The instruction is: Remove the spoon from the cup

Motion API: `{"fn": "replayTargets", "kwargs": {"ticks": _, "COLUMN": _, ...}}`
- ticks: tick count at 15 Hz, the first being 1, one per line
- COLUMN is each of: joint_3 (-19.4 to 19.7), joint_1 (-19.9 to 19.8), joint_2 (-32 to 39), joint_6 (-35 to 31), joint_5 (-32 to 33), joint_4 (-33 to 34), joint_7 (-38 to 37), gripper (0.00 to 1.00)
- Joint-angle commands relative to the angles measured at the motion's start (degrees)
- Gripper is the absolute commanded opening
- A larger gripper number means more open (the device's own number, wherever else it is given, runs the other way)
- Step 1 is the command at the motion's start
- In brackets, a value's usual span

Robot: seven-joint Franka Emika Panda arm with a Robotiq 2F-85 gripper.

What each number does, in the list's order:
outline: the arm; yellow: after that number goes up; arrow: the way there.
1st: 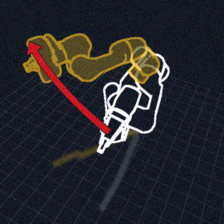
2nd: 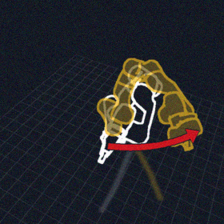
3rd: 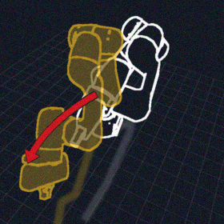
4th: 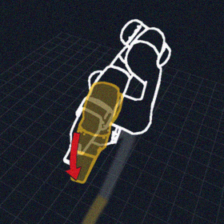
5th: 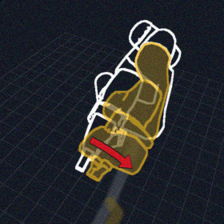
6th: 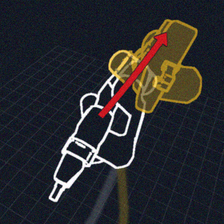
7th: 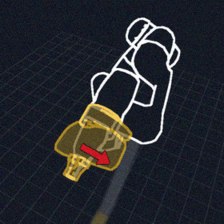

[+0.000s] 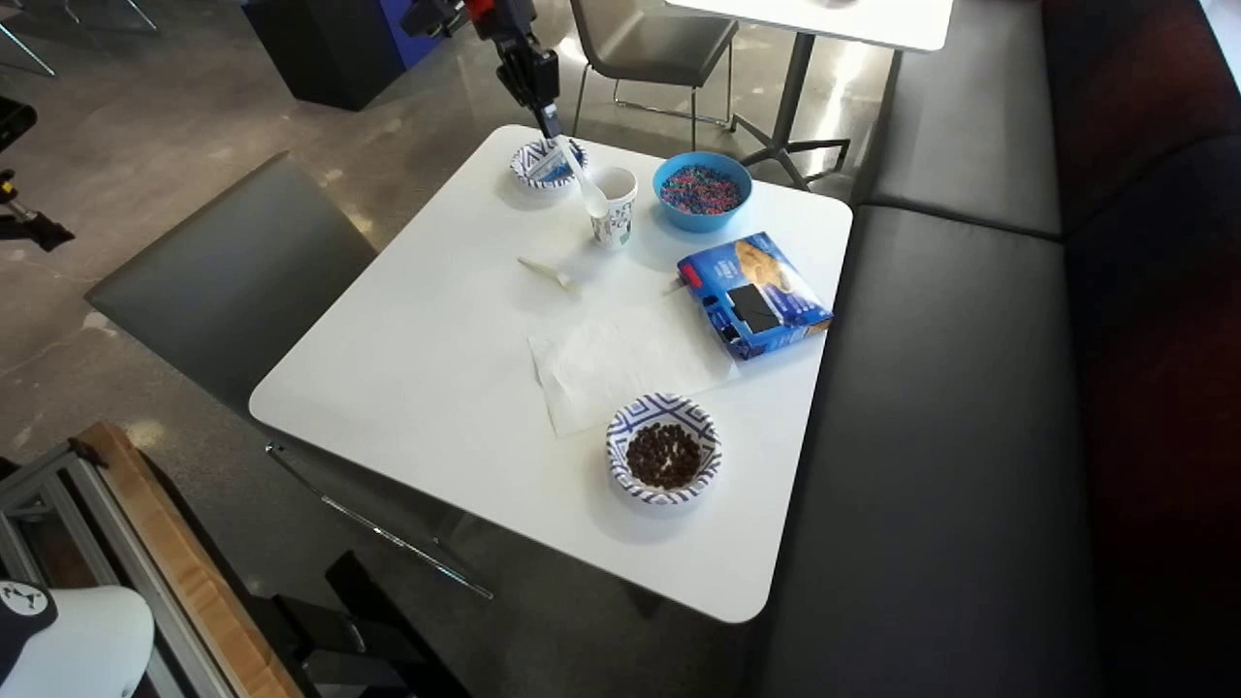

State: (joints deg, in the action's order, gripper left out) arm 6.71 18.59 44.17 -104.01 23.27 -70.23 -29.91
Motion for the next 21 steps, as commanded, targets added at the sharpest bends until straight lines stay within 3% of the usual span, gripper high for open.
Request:
{"fn": "replayTargets", "kwargs": {"ticks": 1, "joint_3": 1.55, "joint_1": 0.32, "joint_2": -3.57, "joint_6": 0.76, "joint_5": 1.95, "joint_4": -8.95, "joint_7": -3.74, "gripper": 0.01}}
{"fn": "replayTargets", "kwargs": {"ticks": 6, "joint_3": 3.35, "joint_1": 0.49, "joint_2": -3.3, "joint_6": 2.66, "joint_5": 7.11, "joint_4": -14.92, "joint_7": -6.81, "gripper": 0.01}}
{"fn": "replayTargets", "kwargs": {"ticks": 11, "joint_3": 3.41, "joint_1": 0.11, "joint_2": -2.14, "joint_6": 1.74, "joint_5": 21.14, "joint_4": -18.42, "joint_7": -2.85, "gripper": 0.01}}
{"fn": "replayTargets", "kwargs": {"ticks": 12, "joint_3": 1.76, "joint_1": -1.41, "joint_2": -1.37, "joint_6": 3.91, "joint_5": 17.71, "joint_4": -15.65, "joint_7": -4.76, "gripper": 0.04}}
{"fn": "replayTargets", "kwargs": {"ticks": 18, "joint_3": 1.47, "joint_1": -1.54, "joint_2": -1.32, "joint_6": 3.86, "joint_5": 21.14, "joint_4": -16.53, "joint_7": -3.69, "gripper": 0.01}}
{"fn": "replayTargets", "kwargs": {"ticks": 21, "joint_3": 1.82, "joint_1": 0.28, "joint_2": 1.67, "joint_6": 3.41, "joint_5": 26.52, "joint_4": -15.37, "joint_7": -7.33, "gripper": 0.01}}
